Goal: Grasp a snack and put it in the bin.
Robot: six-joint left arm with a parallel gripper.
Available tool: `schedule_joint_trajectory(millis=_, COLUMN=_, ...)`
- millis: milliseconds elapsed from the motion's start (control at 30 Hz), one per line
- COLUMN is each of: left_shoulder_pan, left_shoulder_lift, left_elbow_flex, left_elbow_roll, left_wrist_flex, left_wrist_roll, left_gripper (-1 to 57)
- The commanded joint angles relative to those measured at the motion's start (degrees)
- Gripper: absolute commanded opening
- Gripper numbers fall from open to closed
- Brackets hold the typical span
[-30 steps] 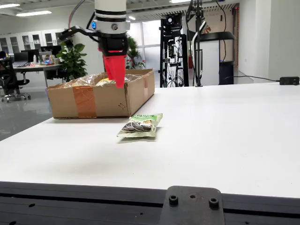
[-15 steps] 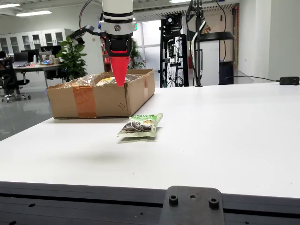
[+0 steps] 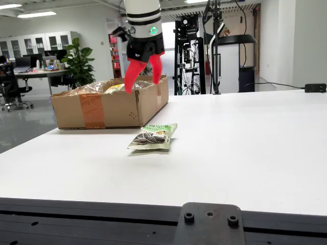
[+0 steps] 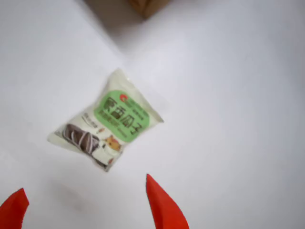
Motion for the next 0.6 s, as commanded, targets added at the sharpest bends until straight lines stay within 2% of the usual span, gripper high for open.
schedule_joint_trajectory(millis=33, left_shoulder_pan=-1.03, left_shoulder_lift=-1.32, left_elbow_flex=2.48, left_elbow_roll=-3.24, left_wrist_flex=-4.42, left_wrist_roll=11.57, left_gripper=48.6)
schedule_joint_trajectory(millis=267, left_shoulder_pan=0.02, left_shoulder_lift=-6.42, left_elbow_flex=11.13, left_elbow_roll=-8.34, left_wrist_flex=-12.03, left_wrist_roll=25.69, left_gripper=51.8)
schedule_joint_trajectory(millis=433, left_shoulder_pan=1.78, left_shoulder_lift=-10.98, left_elbow_flex=18.86, left_elbow_roll=-10.4, left_wrist_flex=-17.82, left_wrist_roll=33.47, left_gripper=52.5)
schedule_joint_trajectory(millis=600, left_shoulder_pan=2.98, left_shoulder_lift=-11.59, left_elbow_flex=22.93, left_elbow_roll=-11.78, left_wrist_flex=-22.24, left_wrist_roll=39.88, left_gripper=52.9)
